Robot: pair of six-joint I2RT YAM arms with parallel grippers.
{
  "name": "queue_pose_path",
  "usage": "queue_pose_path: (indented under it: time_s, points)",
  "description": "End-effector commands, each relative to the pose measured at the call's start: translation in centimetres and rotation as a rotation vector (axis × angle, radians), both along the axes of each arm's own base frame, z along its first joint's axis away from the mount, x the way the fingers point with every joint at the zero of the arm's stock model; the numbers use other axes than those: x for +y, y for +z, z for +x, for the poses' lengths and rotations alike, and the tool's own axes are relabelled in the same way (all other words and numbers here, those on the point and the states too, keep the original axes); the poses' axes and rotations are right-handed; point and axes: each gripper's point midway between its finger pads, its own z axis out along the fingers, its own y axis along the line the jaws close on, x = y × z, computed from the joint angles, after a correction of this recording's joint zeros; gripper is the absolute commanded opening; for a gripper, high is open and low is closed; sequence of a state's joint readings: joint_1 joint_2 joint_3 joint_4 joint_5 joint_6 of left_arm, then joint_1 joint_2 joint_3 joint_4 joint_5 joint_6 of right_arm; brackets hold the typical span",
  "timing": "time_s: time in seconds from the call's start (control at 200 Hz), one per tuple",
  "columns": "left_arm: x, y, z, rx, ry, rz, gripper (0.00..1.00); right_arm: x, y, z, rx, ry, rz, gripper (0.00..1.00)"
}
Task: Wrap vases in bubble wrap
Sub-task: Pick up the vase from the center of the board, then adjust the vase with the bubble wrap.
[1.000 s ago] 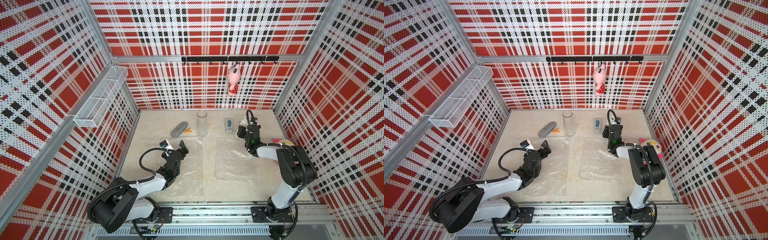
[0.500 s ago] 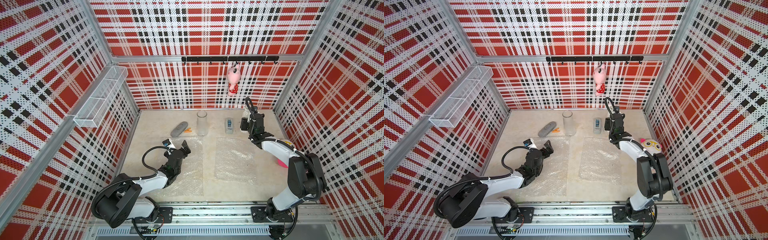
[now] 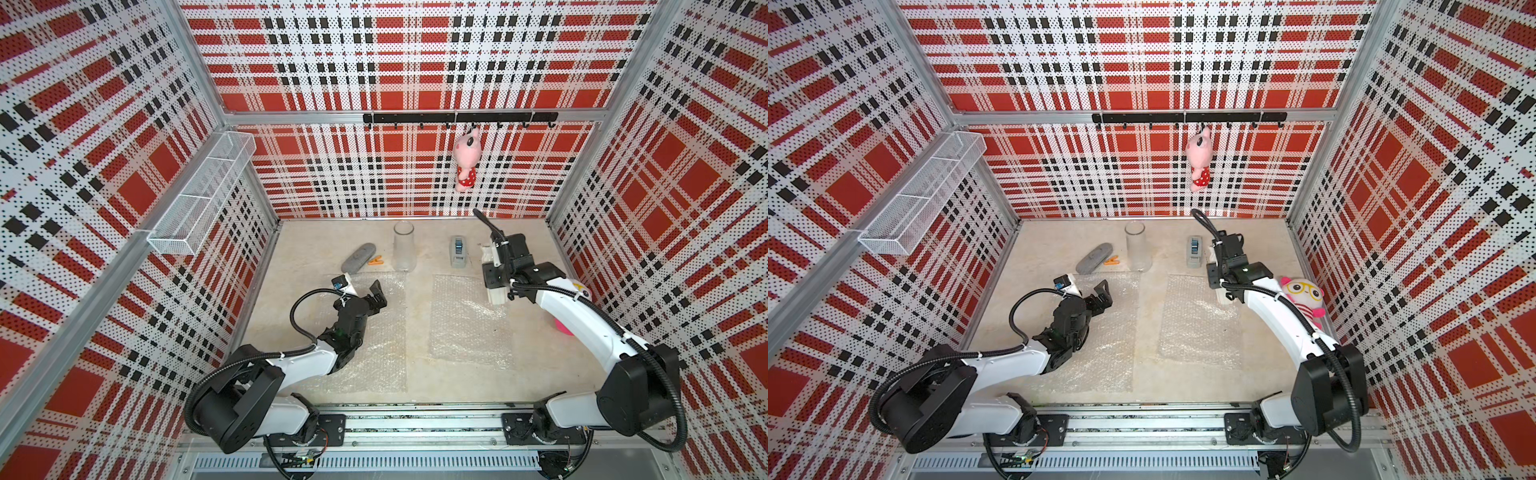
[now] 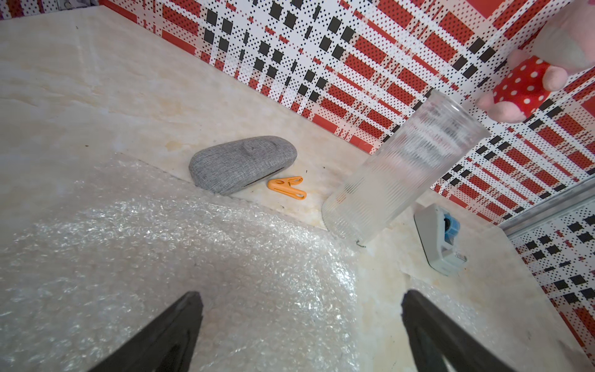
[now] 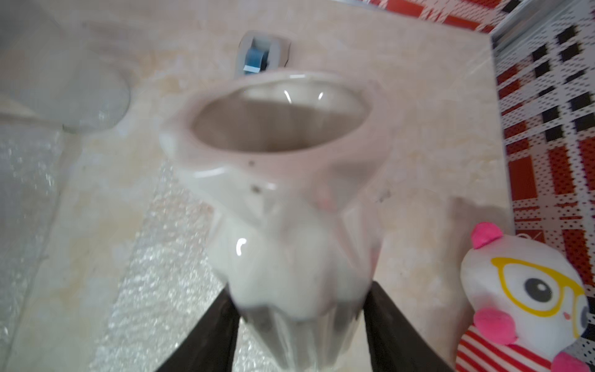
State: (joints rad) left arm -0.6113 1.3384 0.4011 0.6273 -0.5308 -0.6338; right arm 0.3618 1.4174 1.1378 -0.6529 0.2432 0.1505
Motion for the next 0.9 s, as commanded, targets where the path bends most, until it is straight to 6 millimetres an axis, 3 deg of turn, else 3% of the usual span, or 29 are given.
queue_pose_path:
  time_s: [0.0, 0.19, 0.371, 0.456, 0.606, 0.681, 0.812, 0.892]
  points:
    - [-0.3, 1.2, -0.2, -0.032, -0.012, 0.011, 1.00, 0.8, -3.7, -2.6, 0.163, 0.063, -0.046, 0.20]
    - [-0.1, 1.2, -0.4, -0.035, -0.001, 0.032, 1.00, 4.0, -7.6, -3.1, 0.332, 0.162, 0.003, 0.17]
    - [-0.2, 0.8, -0.2, -0.025, 0.001, 0.041, 1.00, 7.0, -10.9, -1.7, 0.404, 0.165, 0.100, 0.14]
    - [-0.2, 0.7, -0.2, -0.024, 0.004, 0.047, 1.00, 8.7, -11.5, -0.7, 0.398, 0.153, 0.180, 0.13]
    - [0.1, 0.8, -0.2, -0.027, 0.014, 0.053, 1.00, 11.0, -11.0, 1.0, 0.351, 0.145, 0.225, 0.12]
    - [0.2, 0.9, -0.2, -0.029, 0.020, 0.057, 1.00, 10.9, -10.8, 1.6, 0.334, 0.142, 0.192, 0.11]
    - [0.3, 0.8, -0.2, -0.028, 0.023, 0.066, 1.00, 8.7, -10.3, 2.0, 0.317, 0.124, 0.051, 0.13]
    - [0.4, 0.7, -0.1, -0.027, 0.026, 0.070, 1.00, 6.9, -9.5, 1.8, 0.302, 0.118, -0.046, 0.22]
